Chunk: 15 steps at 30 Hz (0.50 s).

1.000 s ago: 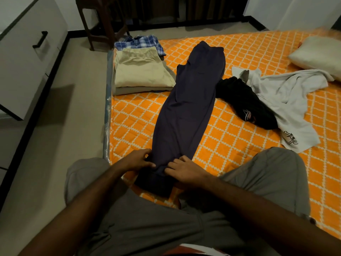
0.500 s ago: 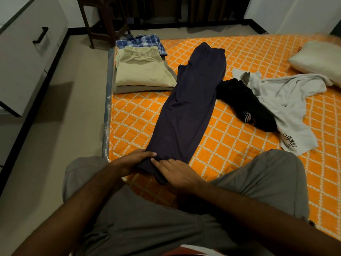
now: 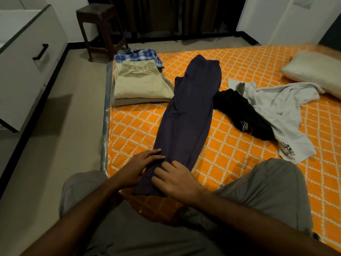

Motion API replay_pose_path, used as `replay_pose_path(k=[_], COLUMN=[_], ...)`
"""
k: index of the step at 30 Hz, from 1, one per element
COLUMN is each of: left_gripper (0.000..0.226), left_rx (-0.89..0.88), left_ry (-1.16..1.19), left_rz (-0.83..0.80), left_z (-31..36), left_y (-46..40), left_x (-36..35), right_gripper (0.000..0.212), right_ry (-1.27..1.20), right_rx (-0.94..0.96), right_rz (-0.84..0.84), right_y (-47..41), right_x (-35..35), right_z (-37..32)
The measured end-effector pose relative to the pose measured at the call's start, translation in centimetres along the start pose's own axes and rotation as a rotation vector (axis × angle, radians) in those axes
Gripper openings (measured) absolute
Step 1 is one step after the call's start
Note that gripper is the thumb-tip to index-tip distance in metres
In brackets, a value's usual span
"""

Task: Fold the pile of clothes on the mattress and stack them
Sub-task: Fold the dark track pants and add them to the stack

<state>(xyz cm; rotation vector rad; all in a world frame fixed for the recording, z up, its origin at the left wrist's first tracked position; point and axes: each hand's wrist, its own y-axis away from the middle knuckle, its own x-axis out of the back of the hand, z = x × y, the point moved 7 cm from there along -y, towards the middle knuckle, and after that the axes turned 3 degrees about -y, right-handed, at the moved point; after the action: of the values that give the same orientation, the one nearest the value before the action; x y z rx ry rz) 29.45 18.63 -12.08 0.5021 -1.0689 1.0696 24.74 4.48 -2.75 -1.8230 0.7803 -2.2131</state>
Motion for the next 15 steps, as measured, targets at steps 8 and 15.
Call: replay_pose_path(k=[8, 15], left_gripper=[0.055, 0.047], left_rx=[0.028, -0.255], left_ry=[-0.457, -0.069], left_rz=[0.205, -0.27], left_z=[1.3, -0.1], left_y=[-0.2, -1.7], left_x=[1.0, -2.0], right_gripper=[0.006, 0.024], right_ry=[-0.175, -0.522], right_rx=[-0.224, -0.35], right_rz=[-0.172, -0.126], right_y=[1.9, 2.9], right_x=[-0.9, 1.1], right_z=[1.6, 3.3])
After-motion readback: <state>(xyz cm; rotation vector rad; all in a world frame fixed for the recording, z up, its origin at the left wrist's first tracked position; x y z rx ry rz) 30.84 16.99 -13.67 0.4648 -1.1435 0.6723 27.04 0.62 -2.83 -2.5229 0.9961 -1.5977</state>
